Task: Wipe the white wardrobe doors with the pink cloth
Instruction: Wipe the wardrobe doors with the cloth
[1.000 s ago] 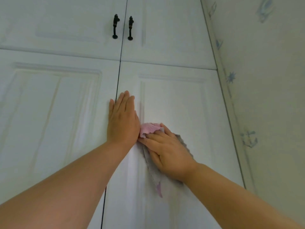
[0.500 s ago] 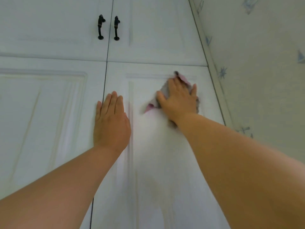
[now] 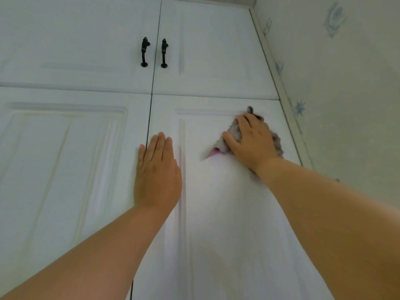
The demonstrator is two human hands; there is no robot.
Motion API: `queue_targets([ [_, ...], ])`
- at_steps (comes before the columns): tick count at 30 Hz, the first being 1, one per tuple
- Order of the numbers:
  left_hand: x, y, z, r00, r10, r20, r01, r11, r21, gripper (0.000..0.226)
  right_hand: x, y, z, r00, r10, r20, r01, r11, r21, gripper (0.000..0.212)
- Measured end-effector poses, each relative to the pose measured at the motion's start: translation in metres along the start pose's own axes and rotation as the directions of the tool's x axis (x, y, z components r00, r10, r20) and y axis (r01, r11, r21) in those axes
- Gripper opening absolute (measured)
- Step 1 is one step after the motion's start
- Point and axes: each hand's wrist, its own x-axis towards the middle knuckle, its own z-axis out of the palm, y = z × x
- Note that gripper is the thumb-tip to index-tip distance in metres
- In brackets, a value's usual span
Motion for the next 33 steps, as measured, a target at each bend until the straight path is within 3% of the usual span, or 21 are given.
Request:
queue_targets([
  [6,0.004,0.0,-0.001,1.0,-0.004,-0.002,0.004,1.0,0.007,0.055,-0.038,0.018,-0.004,0.997,0.079,0.015,-0.08,0.989,0.125,0.076],
  [11,0.009,0.002,-0.006,0.999,-0.017,0.046,0.018,0.999,-0.026,0.056,-0.119,0.014,0.004,0.993,0.115,-0.039,-0.111,0.99,0.089,0.078],
  [16,-0.001,-0.003,-0.02,0.986,0.026,0.162,0.003,0.985,-0.174,0.054,-0.156,-0.011,0.009,0.982,0.189,0.014,-0.189,0.982,-0.013,0.073],
  [19,-0.024,-0.006,-0.021,0.991,0.074,0.113,-0.047,0.974,-0.222,0.052,-0.134,-0.05,0.018,0.998,0.002,0.058,0.0,0.999,-0.038,0.068],
  [23,-0.042,-0.007,-0.02,0.999,-0.01,0.051,0.025,0.953,-0.302,0.053,-0.135,-0.102,0.038,0.965,-0.259,0.053,0.259,0.966,0.004,0.061],
  [26,-0.049,-0.003,-0.023,0.997,-0.023,0.071,0.045,0.943,-0.331,0.05,-0.172,-0.105,0.044,0.943,-0.331,0.028,0.331,0.944,0.011,0.054],
  [30,-0.077,-0.004,-0.024,0.996,0.035,0.08,-0.015,0.972,-0.235,0.056,-0.228,-0.077,0.03,0.876,-0.46,0.146,0.466,0.885,-0.003,0.061],
  [33,-0.101,-0.009,-0.023,0.991,0.114,0.066,-0.102,0.98,-0.169,0.055,-0.218,-0.036,0.019,0.913,-0.375,0.164,0.39,0.918,-0.075,0.066],
])
